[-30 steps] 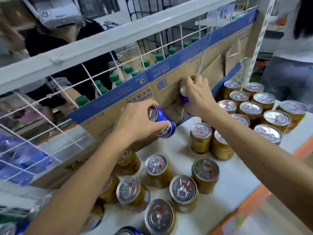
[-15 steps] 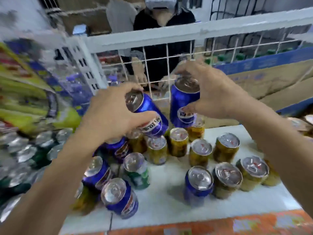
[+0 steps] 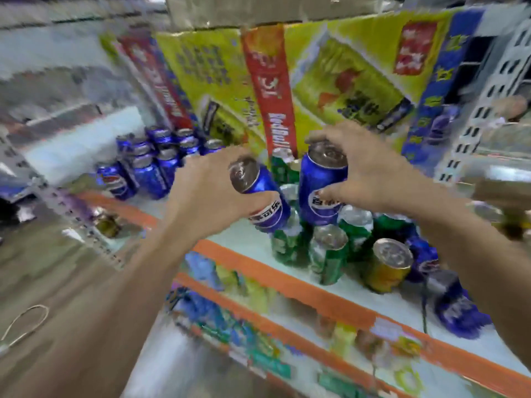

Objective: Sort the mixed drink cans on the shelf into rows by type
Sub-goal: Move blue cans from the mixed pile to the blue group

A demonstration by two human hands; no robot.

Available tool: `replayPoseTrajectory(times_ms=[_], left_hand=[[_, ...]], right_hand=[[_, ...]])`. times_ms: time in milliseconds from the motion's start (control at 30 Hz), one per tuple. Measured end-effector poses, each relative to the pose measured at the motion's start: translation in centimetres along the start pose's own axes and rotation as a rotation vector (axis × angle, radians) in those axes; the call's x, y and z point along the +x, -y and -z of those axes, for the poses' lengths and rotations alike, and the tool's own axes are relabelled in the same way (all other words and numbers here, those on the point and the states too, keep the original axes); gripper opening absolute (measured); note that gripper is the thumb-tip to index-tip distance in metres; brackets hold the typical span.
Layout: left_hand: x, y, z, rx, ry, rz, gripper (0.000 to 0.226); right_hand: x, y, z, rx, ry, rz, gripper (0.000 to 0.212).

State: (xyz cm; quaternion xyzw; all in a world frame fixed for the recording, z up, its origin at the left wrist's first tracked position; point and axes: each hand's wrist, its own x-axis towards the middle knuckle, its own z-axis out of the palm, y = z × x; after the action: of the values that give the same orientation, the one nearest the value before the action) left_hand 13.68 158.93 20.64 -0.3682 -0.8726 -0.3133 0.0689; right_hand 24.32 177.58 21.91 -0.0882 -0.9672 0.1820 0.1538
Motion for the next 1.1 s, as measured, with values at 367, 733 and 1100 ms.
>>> replayPoseTrajectory(times_ms=[367,733,1100], left_hand=[[1.8,17.4,4.4,0.224,-0.035,0.311,0.066],[12.3,25.5,5.4,0.339,0.182,0.253,0.058],[21.4,33.7,12.5,0.272,-0.146,0.142,0.074]], right_hand=[[14.7,8.7,-14.1,0.053,0.153,0.042,0.078],[25.6,9.0,-18.1,0.065,0.221,-0.041,0.075],[36.2,15.1,-18.4,0.156,-0.109,-0.026,0.068]])
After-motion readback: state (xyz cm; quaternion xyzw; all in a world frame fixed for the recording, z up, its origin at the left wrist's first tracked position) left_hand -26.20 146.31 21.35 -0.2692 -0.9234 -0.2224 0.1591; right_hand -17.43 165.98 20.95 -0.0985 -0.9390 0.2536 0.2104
